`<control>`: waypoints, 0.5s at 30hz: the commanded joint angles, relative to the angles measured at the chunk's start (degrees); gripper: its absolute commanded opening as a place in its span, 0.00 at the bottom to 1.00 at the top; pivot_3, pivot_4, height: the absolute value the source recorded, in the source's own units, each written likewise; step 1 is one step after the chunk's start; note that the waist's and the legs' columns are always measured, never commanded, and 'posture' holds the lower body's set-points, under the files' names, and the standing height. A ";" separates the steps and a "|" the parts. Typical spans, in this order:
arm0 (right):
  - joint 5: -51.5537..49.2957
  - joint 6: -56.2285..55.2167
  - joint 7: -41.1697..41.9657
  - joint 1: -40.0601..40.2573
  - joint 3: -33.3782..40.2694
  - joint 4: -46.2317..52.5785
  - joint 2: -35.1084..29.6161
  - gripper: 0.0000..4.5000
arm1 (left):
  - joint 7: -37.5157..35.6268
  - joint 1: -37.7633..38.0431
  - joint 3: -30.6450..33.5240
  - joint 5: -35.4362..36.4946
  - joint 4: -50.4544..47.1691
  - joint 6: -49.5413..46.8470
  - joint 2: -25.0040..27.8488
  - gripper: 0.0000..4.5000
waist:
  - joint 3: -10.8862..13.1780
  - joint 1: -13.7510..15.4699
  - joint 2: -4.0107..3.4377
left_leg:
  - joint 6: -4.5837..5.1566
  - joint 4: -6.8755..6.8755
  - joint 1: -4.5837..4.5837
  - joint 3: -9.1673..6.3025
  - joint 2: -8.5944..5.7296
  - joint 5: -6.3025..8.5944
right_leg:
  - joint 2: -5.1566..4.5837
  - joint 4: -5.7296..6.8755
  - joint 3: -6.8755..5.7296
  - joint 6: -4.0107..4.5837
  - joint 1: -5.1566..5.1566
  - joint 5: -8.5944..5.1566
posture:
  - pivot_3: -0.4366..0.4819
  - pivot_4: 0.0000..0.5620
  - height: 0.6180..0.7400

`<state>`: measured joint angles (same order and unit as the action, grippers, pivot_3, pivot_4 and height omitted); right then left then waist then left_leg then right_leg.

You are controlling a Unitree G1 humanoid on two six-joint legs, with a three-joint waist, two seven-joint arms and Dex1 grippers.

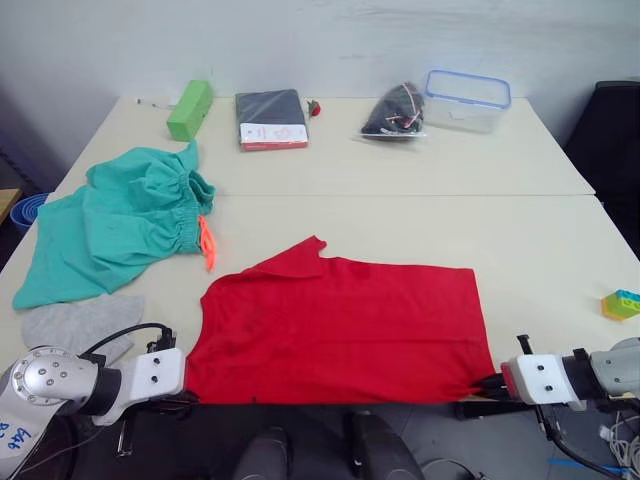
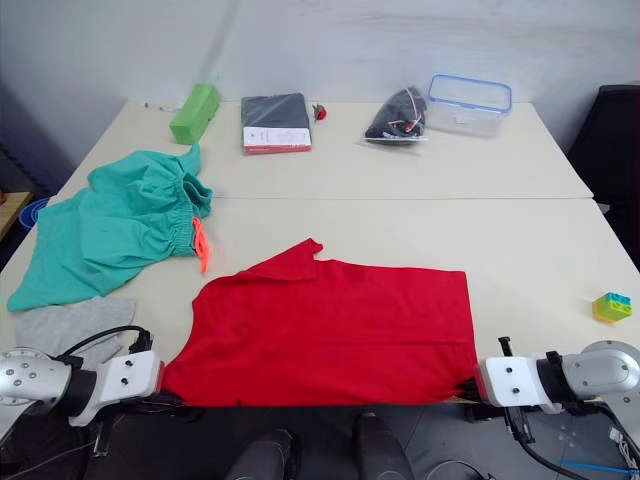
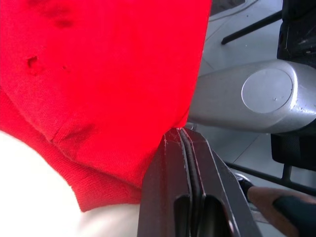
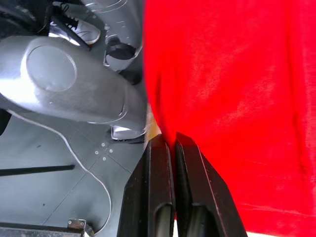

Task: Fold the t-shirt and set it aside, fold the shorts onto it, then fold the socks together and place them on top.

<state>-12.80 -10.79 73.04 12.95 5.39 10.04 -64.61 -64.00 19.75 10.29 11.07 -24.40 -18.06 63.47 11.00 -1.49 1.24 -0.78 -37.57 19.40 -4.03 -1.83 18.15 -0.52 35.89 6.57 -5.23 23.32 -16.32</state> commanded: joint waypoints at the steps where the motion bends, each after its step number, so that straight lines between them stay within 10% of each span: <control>1: -4.90 4.81 0.28 0.36 3.88 3.26 0.01 0.11 | -0.96 -1.09 3.25 3.85 -0.51 -2.78 -0.73 0.09 | 0.00 0.05 -0.01 | 0.00 0.00 0.01 -0.01 0.00 0.00 | -0.03 0.01 0.00 -0.01 0.00 0.01 | 0.48 0.27 1.00; 6: -19.77 20.77 4.15 0.13 10.32 9.12 -2.14 0.46 | -7.88 -1.25 13.24 21.51 -4.20 -15.65 -0.64 0.40 | 0.13 -0.20 0.16 | -0.04 -0.01 0.06 -0.08 0.07 0.03 | -0.02 0.04 -0.03 -0.14 0.00 0.07 | 0.48 0.27 1.00; 10: -26.15 29.92 3.65 -4.49 10.09 10.89 -1.73 0.46 | -5.15 -11.37 16.65 36.75 -4.20 -28.58 0.07 0.46 | 0.15 -0.31 0.18 | -0.09 -0.02 0.07 -0.15 0.16 0.07 | 0.01 0.04 -0.10 -0.15 0.00 0.07 | 0.48 0.27 1.00; 15: -22.40 33.11 0.29 -14.71 -0.26 12.77 2.86 0.24 | 2.10 -19.86 0.91 26.14 -3.02 -25.26 -2.18 0.38 | 0.20 -0.56 0.08 | -0.20 0.03 0.02 -0.10 0.14 0.13 | 0.04 0.00 -0.18 -0.20 0.04 0.05 | 0.48 0.27 1.00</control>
<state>-36.39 22.07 74.03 -0.32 7.78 20.68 -62.87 -63.98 0.24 16.14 41.76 -27.52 -45.44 62.04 11.20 -2.05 1.32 -0.98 -37.47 19.43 -4.09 -1.70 18.29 -0.48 35.88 6.40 -5.44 23.39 -16.27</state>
